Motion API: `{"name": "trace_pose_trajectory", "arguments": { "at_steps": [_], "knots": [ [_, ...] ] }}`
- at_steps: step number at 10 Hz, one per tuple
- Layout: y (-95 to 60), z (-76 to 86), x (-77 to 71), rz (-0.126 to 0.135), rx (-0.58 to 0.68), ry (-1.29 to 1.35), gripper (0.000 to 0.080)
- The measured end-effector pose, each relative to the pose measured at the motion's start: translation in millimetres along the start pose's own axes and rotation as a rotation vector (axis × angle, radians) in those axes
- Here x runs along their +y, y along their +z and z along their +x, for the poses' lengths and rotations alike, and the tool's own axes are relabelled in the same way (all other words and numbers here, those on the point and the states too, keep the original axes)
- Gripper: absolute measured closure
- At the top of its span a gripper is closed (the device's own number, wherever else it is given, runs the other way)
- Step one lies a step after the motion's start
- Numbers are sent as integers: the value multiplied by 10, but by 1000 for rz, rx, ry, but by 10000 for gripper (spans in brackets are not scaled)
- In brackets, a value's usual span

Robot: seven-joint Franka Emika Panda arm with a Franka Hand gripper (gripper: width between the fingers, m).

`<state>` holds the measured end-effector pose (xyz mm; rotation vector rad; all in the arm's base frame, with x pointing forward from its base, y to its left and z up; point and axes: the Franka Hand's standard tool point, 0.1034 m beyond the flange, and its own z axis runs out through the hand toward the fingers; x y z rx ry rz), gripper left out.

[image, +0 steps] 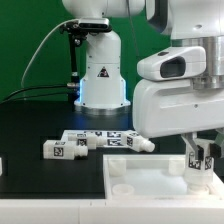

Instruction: Assemble square table

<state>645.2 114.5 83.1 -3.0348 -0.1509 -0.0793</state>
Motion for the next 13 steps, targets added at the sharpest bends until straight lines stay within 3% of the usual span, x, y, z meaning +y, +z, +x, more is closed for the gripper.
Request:
{"name": "trace_pose_trajectory", "arguments": {
  "at_steps": [3,5,8,9,10,11,12,13],
  "knots": [
    [0,23,-14,14,6,268,794],
    [-10,20,-20,14,-4,233,798],
    [-180,109,20,17,-35,11,798],
    [-209,101,27,14,-48,-93,710],
    [-198,104,33,12,-45,-135,710],
    [-194,102,43,13,-45,-220,514],
    [-194,102,48,15,-45,-279,372],
    [-193,101,52,15,-45,-324,372]
  ]
}}
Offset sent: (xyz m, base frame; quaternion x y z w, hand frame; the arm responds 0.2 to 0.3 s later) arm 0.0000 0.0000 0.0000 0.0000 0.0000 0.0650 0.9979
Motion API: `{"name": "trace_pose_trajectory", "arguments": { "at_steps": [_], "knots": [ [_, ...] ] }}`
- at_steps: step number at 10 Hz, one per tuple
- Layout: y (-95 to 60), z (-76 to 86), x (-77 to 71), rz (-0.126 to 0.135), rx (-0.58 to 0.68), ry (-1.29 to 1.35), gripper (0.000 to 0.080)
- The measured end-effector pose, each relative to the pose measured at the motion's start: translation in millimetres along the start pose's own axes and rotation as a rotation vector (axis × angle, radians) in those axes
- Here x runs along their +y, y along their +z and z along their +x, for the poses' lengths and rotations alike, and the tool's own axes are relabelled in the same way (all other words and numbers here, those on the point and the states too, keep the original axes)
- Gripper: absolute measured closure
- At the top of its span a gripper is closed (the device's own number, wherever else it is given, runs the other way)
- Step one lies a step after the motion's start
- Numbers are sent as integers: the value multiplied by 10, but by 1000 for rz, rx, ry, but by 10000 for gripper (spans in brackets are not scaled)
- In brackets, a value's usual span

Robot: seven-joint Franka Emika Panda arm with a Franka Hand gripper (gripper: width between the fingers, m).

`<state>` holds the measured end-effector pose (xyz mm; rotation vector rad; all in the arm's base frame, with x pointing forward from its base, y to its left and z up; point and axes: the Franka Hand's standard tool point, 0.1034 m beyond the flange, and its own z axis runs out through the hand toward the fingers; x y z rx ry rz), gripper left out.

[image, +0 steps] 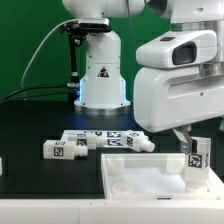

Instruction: Assemble square table

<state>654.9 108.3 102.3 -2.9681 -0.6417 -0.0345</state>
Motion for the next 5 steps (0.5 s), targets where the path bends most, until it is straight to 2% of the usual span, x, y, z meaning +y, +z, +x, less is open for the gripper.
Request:
{"name": "trace_pose_trajectory", "arguments": {
  "at_steps": [1,2,3,4,5],
  "knots": [
    [1,-12,-4,-1,1,-93,202],
    [8,-82,-54,-1,-4,-197,202],
    [25,-166,-94,-9,-5,-300,160],
    [63,-249,-122,-20,8,-392,151],
    [77,-282,-97,-20,7,-436,151]
  ]
}}
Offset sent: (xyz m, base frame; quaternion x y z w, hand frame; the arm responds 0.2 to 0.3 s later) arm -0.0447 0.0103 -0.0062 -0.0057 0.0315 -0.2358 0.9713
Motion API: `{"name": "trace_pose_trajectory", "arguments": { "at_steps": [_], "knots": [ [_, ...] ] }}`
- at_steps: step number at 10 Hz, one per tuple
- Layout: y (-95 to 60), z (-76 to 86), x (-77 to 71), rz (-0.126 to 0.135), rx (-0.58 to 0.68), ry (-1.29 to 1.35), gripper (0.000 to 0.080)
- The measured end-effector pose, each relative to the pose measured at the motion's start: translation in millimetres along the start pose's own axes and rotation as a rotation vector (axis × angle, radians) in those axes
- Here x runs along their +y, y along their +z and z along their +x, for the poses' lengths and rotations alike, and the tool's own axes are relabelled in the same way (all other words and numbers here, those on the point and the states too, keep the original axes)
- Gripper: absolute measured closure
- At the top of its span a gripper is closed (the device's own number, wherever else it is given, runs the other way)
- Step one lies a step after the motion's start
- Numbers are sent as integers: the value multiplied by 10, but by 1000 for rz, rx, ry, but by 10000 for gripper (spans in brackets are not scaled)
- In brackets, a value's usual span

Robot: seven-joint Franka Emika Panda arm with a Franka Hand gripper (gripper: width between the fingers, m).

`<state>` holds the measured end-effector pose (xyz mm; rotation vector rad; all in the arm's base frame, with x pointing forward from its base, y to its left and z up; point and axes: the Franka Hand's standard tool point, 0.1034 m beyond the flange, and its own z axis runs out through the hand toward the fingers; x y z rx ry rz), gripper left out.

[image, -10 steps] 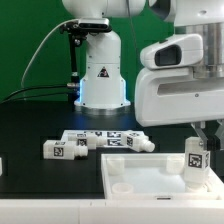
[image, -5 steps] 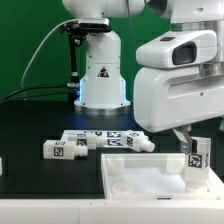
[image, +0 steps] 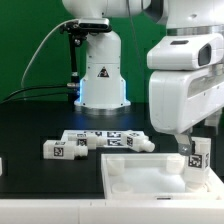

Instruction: Assemble square table

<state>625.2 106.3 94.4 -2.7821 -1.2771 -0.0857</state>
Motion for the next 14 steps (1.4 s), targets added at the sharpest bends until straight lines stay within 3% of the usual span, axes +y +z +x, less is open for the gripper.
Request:
{"name": "trace_pose_trajectory", "arguments": {
  "at_steps": [4,6,7,8,11,14],
  "knots": [
    [126,-16,24,-12,12,14,151],
    [131,-24,28,-12,10,38,400],
    [134,-25,27,-11,11,50,400],
    [135,-24,25,-10,11,153,515],
    [142,25,66,-28,39,369,515],
    [149,85,89,-39,76,781,515]
  ]
}}
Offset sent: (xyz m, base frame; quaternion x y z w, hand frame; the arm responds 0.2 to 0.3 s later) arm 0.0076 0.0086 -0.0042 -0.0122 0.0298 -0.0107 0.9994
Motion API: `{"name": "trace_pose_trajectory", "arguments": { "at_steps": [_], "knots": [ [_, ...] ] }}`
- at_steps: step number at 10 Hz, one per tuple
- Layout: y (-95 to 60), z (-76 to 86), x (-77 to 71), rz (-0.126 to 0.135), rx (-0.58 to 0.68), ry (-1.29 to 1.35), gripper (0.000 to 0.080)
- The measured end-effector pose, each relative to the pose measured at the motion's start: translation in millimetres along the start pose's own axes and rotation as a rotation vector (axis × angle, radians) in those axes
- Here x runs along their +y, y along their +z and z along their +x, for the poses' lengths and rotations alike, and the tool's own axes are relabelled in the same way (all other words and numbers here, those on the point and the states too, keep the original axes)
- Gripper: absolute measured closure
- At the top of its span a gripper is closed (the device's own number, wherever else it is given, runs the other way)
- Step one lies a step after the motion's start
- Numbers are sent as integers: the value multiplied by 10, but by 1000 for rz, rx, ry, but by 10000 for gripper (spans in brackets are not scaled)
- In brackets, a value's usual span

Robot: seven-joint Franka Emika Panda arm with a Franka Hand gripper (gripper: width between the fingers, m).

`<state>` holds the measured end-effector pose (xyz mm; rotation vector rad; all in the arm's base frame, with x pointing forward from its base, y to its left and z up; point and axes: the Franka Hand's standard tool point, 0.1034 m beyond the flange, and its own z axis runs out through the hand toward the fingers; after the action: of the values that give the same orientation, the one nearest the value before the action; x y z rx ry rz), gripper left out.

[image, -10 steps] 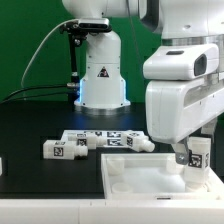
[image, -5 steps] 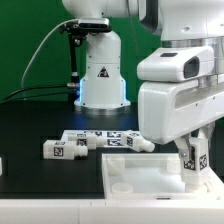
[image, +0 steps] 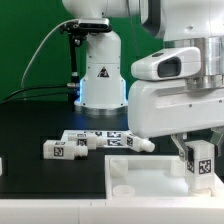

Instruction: Assemble square table

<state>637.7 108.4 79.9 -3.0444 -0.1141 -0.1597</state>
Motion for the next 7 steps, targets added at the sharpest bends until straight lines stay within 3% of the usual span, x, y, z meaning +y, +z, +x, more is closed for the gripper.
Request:
{"name": "trace_pose_trajectory", "arguments": {
  "at_steps": [3,7],
  "knots": [
    [8,13,16,4,10,447,514],
    [8,12,41,20,7,730,514]
  ]
}}
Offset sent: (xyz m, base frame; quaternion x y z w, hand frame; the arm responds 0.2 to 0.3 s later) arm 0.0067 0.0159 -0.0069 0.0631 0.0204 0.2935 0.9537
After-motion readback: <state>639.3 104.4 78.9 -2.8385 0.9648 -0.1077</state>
